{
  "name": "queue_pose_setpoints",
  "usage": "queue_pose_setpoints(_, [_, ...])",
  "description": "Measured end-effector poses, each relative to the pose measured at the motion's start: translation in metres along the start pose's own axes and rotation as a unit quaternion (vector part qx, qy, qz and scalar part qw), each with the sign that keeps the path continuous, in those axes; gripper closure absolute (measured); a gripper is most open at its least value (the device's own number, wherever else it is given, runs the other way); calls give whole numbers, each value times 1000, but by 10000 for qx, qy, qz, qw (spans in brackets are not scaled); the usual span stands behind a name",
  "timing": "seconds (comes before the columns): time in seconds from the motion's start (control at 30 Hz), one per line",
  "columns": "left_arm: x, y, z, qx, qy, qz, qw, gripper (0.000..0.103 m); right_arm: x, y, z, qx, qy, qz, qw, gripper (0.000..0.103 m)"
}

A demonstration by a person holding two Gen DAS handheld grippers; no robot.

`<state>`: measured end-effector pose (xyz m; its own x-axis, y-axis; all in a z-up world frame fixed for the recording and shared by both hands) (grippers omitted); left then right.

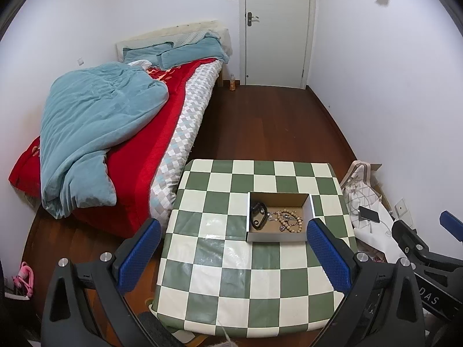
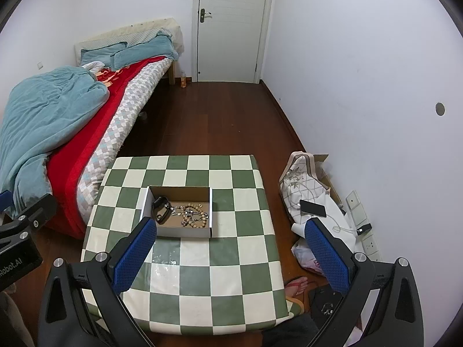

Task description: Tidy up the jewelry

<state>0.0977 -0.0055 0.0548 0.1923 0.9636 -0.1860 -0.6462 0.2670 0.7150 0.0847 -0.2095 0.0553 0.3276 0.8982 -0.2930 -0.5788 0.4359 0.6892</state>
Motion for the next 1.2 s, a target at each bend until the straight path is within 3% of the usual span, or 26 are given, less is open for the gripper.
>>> queue_pose_setpoints(1.2, [8,10,-10,-62,7,39,10000,0,-6,19,2,-87,1,85,9999,0])
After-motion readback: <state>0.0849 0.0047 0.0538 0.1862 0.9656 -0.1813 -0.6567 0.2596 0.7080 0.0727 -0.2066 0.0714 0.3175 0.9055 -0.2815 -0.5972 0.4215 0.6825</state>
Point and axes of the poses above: each gripper's, at about its wrist camera, not at the fingertips, and y roughly against the way its jaws point, x to its left, z to its top, the point moved 6 cm from there along -y, roughly the way its jaws point, and after that the axes turned 15 degrees about -z, right-handed, at the moved point
